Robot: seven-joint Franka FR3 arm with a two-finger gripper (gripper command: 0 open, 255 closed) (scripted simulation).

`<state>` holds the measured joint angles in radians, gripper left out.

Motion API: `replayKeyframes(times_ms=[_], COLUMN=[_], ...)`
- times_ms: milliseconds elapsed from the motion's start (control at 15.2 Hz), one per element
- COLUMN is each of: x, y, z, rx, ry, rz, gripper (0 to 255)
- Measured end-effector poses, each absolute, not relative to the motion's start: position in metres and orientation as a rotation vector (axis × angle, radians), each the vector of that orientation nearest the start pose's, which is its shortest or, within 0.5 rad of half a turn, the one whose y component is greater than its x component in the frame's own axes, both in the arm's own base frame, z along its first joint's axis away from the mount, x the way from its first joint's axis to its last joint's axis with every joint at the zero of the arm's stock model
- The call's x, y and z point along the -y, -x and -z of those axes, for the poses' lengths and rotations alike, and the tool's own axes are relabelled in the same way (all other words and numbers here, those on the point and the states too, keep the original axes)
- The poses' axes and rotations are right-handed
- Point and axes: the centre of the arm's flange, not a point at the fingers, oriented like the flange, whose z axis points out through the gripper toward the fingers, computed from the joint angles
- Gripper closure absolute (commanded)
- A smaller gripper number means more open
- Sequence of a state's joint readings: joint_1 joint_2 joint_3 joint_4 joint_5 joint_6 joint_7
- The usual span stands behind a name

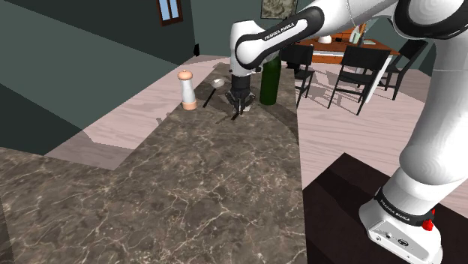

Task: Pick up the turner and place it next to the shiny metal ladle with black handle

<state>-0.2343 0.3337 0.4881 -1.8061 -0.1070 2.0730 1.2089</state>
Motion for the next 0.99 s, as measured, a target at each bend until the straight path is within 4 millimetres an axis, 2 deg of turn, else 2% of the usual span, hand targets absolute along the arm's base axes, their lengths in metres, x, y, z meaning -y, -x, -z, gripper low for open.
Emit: replayKeyframes(times_ms=[264, 660, 726, 990], x=[-0.132, -0.132, -0.132, -0.132], y=[-0.615, -0.616, -0.616, -0.616], z=[-0.354, -0.351, -0.351, -0.351], rx=[-1.386, -1.386, -1.386, -1.386], ry=[2.786, 2.786, 2.786, 2.786], rz=[-0.094, -0.093, -0.093, -0.093], gripper=[255, 255, 0, 0])
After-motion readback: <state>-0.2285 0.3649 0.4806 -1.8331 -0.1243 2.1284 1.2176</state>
